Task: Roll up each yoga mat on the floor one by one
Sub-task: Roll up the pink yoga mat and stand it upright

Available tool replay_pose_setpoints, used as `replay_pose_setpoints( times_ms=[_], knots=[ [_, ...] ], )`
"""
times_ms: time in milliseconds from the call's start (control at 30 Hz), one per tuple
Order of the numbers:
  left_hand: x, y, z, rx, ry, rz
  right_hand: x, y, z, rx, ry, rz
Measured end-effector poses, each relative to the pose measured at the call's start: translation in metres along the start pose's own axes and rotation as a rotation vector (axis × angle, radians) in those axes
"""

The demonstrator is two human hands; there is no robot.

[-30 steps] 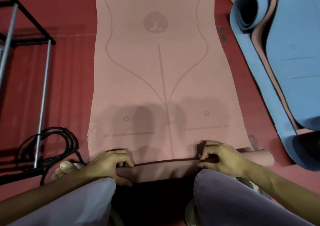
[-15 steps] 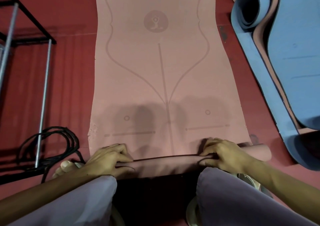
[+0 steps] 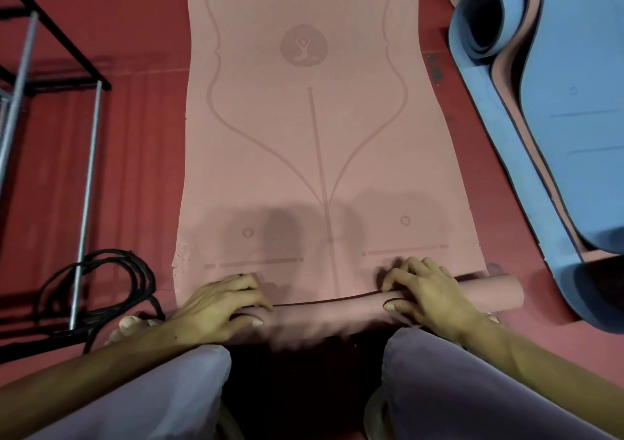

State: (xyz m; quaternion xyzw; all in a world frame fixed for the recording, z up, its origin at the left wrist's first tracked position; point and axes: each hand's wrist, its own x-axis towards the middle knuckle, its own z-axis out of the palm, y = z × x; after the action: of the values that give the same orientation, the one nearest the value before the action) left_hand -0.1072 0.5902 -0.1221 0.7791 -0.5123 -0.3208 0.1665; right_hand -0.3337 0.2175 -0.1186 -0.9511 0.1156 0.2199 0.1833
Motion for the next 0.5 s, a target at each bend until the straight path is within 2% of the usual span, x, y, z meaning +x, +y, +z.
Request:
replay_pose_setpoints(
  times_ms=[200,333,367,433,500],
  knots=[
    [-0.004,0.006,-0.011,-0.025,0.014,0.091,-0.004,0.001,-0.002,0.038,0.071,-0.094],
    [0.011,0.026,-0.013,0.048,0.019,0.364,-0.006,0.005,-0.008,-0.034,0.136,-0.197],
    [0.009,0.023,-0.015,0.071,0.022,0.323,-0.008,0.008,-0.009,-0.064,0.123,-0.217],
    [0.0,0.011,-0.017,-0.004,0.003,0.071,-0.011,0.013,-0.009,-0.132,0.095,-0.232],
    [-0.005,-0.009,-0.016,0.054,0.003,0.0,-0.011,0.015,-0.008,-0.165,0.066,-0.215]
  ],
)
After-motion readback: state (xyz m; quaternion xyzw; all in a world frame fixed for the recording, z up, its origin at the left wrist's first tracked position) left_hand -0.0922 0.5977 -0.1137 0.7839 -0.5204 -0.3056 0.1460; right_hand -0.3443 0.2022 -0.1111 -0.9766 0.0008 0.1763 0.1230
